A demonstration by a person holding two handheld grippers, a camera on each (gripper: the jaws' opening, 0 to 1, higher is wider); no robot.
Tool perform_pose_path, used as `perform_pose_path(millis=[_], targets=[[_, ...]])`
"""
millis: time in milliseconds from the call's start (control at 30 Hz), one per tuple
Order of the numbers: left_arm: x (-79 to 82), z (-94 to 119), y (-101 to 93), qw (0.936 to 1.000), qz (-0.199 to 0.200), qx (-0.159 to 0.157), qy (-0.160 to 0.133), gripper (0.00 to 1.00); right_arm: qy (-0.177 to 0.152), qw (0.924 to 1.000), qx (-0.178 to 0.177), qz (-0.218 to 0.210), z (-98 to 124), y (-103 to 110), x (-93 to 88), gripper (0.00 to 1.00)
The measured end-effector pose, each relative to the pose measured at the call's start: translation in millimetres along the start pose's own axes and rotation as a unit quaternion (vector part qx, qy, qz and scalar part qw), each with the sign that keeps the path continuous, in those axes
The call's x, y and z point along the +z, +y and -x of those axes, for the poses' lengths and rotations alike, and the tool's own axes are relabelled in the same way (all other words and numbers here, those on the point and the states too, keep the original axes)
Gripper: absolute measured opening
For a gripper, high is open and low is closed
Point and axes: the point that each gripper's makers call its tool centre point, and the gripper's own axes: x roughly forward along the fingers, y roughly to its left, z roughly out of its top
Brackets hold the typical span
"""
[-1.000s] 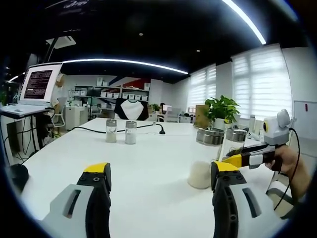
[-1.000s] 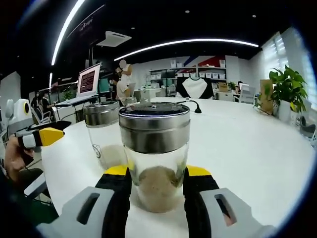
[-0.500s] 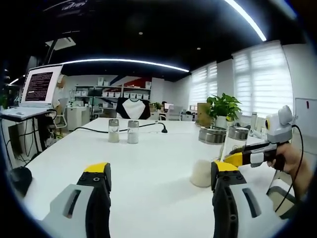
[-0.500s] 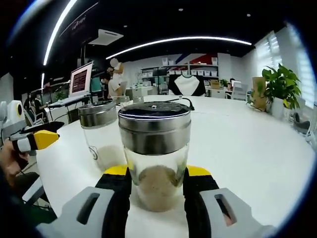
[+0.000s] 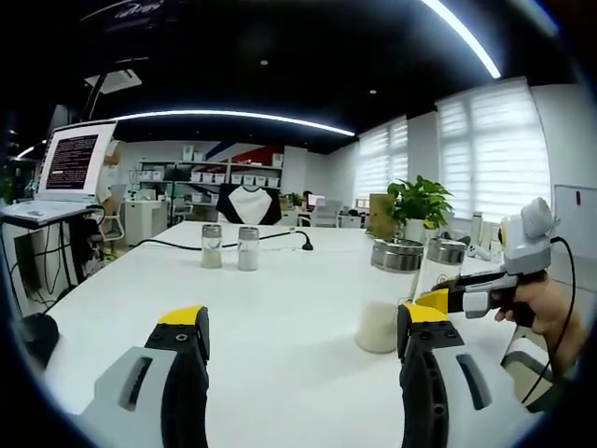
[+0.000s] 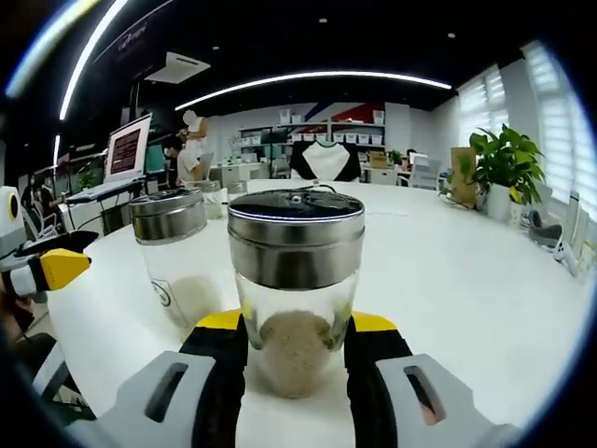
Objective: Rotate the seasoning bottle until the label or dispensing opening points toward the visible target arrow and the bottle remains upright within the marked orientation range
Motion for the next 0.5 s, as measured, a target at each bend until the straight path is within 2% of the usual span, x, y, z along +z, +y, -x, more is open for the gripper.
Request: perform_pose_path(millis=[367,467,500], targets=[[1.0,0.5,0.6,1.0000,0.001,-0.001,0.000,0.87,0.007,0.9999,0.005,0.006,1.2,0.4,-1.7,0.40],[0.9,0.7,2.4,1.0000,0.001,0.003,0.000,0.87,-0.012,0.9998,0.013,0.011,4.1,2.6,5.8,0.43],[0.4,0.7,2.6,1.0000,0.001,0.003,0.001,0.87,-0.017,0.9994,0.017,0.027,4.5,3.9,7.8,0.43]])
